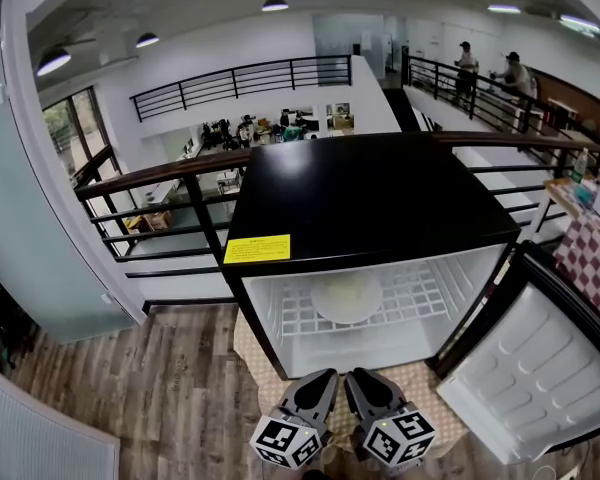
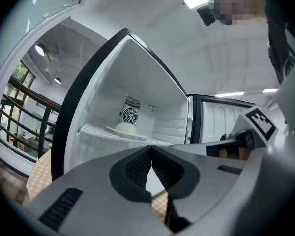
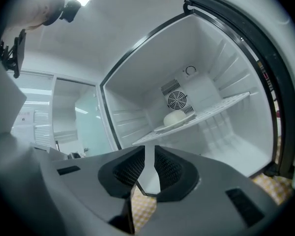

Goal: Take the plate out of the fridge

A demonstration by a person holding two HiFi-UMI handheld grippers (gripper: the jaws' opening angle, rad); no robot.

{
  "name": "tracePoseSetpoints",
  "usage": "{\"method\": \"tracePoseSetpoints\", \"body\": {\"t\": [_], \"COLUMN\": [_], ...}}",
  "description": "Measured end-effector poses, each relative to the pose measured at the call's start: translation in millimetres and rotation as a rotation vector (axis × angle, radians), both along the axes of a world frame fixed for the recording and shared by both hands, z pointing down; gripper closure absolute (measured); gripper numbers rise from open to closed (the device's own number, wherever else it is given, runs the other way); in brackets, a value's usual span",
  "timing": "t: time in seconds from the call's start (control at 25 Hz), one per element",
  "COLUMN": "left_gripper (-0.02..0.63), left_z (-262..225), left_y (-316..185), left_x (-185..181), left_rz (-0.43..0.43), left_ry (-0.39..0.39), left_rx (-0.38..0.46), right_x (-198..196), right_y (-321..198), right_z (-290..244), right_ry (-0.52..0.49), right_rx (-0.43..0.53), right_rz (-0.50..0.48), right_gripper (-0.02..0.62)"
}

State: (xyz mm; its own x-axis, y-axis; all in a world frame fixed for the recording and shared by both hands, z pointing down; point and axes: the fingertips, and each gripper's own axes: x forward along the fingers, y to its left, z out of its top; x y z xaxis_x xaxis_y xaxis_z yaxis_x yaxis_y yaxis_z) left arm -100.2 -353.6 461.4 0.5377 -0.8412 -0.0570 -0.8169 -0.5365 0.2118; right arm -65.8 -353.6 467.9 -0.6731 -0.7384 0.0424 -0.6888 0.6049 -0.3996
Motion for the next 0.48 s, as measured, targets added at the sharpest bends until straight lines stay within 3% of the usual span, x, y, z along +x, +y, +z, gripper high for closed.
{"method": "tracePoseSetpoints", "body": {"t": [0.28,0.48], "left_gripper": [0.597,0.597], "left_z": [1,-1], "left_y": [-15,-33], "left_x": [5,7], "left_rz": [0.080,0.131], "left_ry": [-0.005,-0.006], "left_rx": [-0.008,0.000], "right_x": [8,5], "right_y": [-27,-54], "right_z": [-1,-4], "right_ry": [-0.097,-0.181], "right_rx": [-0.082,-0.140], "right_rz": [0.118,0.170], "right_gripper": [0.545,0.491]}}
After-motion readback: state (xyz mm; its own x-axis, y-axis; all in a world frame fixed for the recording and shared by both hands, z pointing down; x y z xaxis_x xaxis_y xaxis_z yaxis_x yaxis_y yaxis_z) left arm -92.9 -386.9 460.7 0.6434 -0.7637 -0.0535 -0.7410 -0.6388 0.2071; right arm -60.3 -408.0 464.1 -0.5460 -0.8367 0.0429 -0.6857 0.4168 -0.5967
